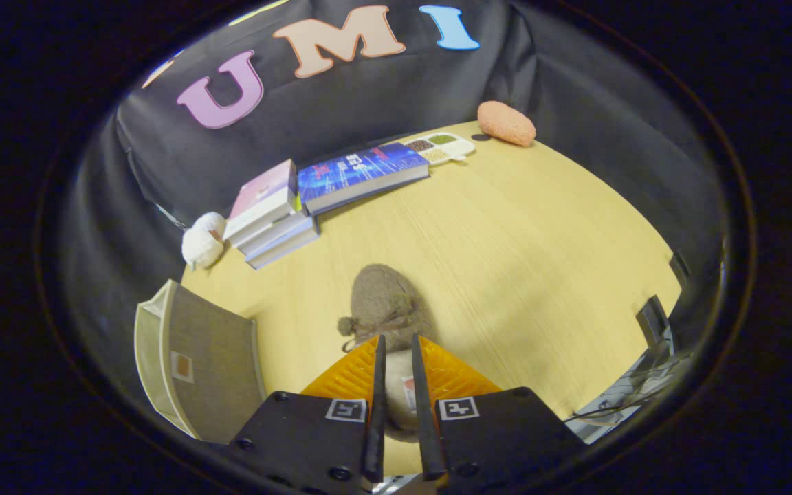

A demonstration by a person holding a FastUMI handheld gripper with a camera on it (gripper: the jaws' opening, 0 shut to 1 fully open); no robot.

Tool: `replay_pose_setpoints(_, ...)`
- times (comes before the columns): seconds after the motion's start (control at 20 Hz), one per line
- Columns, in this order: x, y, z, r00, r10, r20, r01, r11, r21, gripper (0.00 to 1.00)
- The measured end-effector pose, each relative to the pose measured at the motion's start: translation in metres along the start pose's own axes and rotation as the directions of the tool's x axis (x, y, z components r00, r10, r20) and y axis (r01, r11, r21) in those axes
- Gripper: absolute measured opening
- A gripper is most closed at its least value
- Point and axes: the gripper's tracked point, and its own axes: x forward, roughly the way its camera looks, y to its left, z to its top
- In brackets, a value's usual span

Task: Open the storage box then place both shoes into the box .Put the left shoe in first, then the right shoe, with the right side of both shoes facing outward in a uniform manner.

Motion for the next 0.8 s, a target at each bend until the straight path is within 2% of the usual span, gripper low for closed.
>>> replay_pose_setpoints(0.5, 0.035, -0.024, -0.027, 0.992, -0.075, -0.1, 0.067, 0.994, -0.082, 0.24)
replay_pose_setpoints(0.8, 0.053, -0.025, -0.034, 0.988, -0.066, -0.142, 0.056, 0.996, -0.076, 0.25)
